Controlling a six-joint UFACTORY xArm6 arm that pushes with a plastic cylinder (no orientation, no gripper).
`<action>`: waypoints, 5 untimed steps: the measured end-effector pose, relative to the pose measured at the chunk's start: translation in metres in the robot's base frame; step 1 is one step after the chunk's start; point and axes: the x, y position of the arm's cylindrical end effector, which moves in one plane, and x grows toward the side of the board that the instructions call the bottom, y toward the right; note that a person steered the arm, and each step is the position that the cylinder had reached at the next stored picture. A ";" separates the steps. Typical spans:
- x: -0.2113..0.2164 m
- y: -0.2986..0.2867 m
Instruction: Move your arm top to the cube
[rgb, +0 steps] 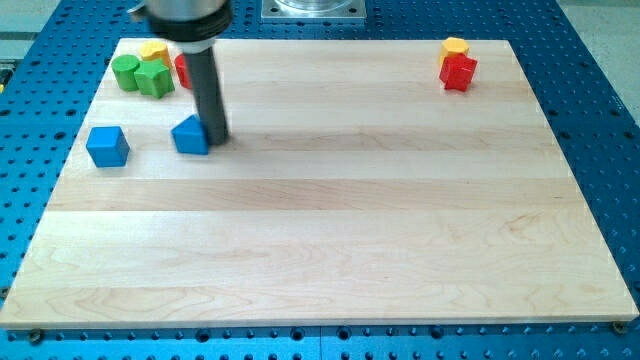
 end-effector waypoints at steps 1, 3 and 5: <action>0.018 -0.067; 0.060 0.032; 0.058 0.027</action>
